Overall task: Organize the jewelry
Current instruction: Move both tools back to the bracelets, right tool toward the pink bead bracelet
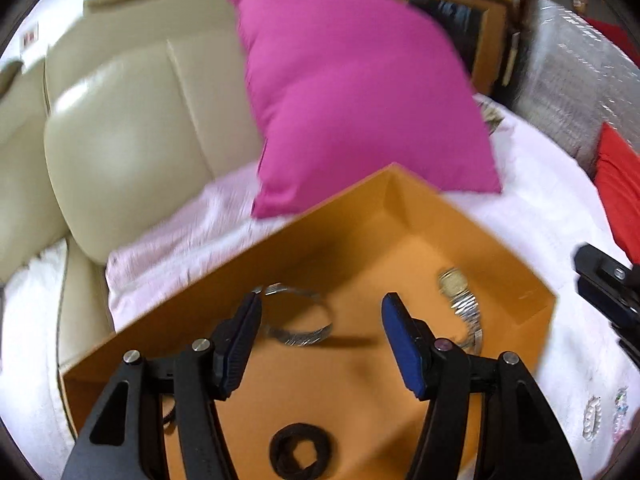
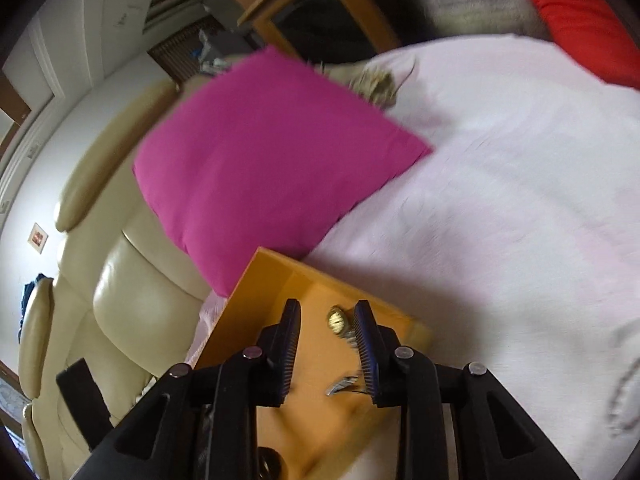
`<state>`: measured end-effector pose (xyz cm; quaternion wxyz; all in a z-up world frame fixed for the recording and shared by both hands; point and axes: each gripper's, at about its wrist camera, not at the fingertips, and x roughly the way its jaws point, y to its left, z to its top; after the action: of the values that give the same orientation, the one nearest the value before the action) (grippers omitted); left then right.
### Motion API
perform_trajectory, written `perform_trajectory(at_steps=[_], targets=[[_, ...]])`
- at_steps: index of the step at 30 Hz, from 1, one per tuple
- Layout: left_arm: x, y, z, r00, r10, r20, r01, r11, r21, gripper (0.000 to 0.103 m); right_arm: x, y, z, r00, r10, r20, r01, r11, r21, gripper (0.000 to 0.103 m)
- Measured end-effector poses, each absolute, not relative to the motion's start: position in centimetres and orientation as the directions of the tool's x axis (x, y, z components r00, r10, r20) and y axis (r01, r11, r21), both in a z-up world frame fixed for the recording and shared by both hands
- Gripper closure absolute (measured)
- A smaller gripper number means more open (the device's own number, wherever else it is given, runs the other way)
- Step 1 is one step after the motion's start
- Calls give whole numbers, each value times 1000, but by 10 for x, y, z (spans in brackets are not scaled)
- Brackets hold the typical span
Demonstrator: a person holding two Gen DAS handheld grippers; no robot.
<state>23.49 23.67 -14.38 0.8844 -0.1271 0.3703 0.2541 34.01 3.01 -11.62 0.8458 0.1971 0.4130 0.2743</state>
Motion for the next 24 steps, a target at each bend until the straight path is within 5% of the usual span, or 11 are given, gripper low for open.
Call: perform_trajectory(at_steps=[8,24], targets=[[232,139,-114,743,344,-575,-366,927,82,34,289,-122,-94,645,489,-586,-173,841,512,72],[248,-21,-146,719,102,-688,5,989,151,34,219,-351,-177,656,319,-684,272,745,609,72]])
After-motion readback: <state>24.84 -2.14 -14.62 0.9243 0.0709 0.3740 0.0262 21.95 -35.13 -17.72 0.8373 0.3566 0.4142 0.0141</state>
